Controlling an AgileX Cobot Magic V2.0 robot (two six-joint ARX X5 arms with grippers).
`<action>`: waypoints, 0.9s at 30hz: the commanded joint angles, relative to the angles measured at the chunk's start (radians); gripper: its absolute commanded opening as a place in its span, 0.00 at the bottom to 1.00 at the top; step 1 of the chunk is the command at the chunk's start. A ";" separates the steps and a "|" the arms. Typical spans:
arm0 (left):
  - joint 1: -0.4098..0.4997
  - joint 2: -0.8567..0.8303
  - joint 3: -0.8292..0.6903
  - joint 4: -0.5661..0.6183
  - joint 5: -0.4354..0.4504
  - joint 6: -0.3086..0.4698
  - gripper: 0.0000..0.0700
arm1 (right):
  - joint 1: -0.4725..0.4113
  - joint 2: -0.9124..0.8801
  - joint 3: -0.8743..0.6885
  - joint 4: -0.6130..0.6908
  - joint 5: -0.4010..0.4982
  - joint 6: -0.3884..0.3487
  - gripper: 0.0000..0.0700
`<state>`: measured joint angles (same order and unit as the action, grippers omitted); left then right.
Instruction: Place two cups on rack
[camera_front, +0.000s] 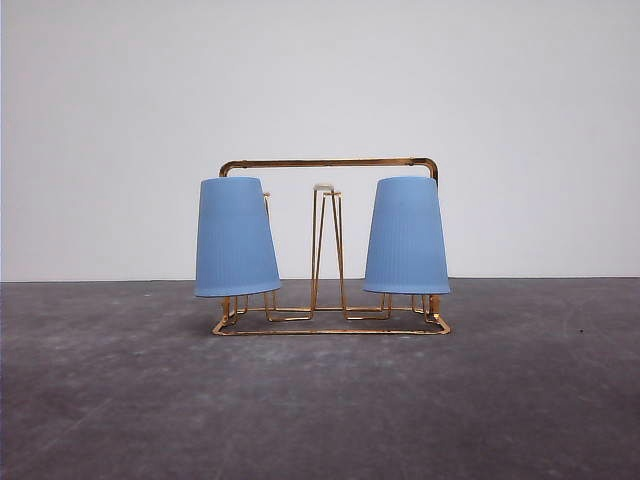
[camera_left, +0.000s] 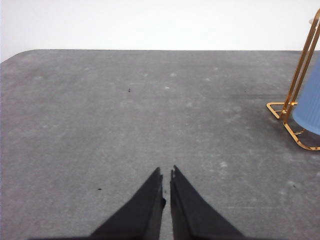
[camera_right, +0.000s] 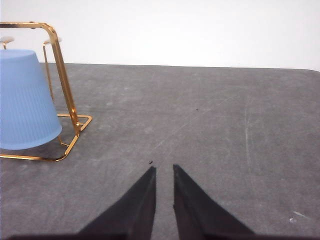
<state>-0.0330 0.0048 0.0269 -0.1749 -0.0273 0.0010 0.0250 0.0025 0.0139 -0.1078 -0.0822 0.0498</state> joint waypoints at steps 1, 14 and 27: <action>0.000 -0.002 -0.013 0.016 0.000 0.007 0.01 | -0.001 0.001 -0.002 0.011 0.002 0.010 0.09; 0.000 -0.002 -0.013 0.016 0.000 0.007 0.01 | -0.001 0.001 -0.002 0.011 0.002 0.010 0.09; 0.000 -0.002 -0.013 0.016 0.000 0.007 0.01 | -0.001 0.001 -0.002 0.010 0.002 0.010 0.09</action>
<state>-0.0330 0.0048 0.0269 -0.1749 -0.0273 0.0010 0.0250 0.0025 0.0139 -0.1078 -0.0822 0.0498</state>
